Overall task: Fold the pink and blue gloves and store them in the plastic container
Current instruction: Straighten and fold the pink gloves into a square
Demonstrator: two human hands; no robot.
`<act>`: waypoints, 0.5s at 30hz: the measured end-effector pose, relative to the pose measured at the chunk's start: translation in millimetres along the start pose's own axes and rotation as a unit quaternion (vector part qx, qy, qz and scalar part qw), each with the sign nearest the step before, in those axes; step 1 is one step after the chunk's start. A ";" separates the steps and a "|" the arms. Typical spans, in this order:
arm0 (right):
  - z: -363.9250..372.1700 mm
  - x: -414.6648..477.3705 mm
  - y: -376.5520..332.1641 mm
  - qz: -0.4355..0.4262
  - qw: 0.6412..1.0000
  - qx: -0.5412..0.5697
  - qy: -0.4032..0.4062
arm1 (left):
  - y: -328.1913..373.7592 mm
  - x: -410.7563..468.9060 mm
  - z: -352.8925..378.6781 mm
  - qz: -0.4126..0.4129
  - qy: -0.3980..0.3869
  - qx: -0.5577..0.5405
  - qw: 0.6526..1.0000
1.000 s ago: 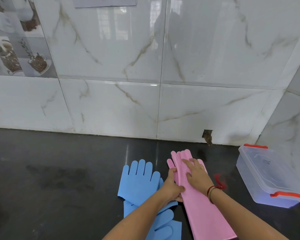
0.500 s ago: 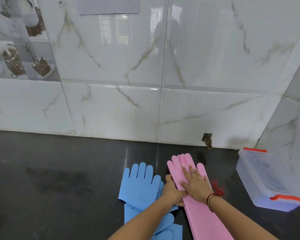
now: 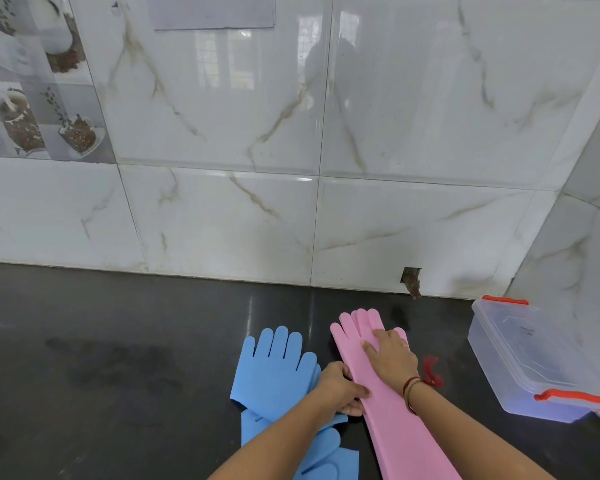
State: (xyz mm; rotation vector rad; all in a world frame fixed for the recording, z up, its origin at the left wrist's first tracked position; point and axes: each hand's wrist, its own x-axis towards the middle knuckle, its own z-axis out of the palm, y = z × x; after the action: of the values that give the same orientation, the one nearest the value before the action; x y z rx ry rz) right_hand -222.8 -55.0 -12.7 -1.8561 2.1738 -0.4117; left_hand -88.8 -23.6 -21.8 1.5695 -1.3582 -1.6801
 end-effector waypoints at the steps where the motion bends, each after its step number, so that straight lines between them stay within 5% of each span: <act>1: -4.0 4.0 -3.0 0.006 1.000 -0.004 0.008 | 0.5 0.0 0.3 0.000 -0.001 0.012 1.000; 8: -13.5 20.5 -23.7 0.017 0.997 -0.073 0.021 | -1.0 0.3 4.6 0.020 -0.003 0.095 0.995; 15: -10.0 17.9 -33.8 0.032 0.991 0.093 0.090 | -0.4 -0.5 3.3 0.034 -0.015 0.109 0.993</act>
State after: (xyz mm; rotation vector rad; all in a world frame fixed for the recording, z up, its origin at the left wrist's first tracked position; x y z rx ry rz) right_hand -198.3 -77.1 9.0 -1.7043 2.2139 -0.7684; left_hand -91.6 -21.8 -22.4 1.5988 -1.6385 -1.5655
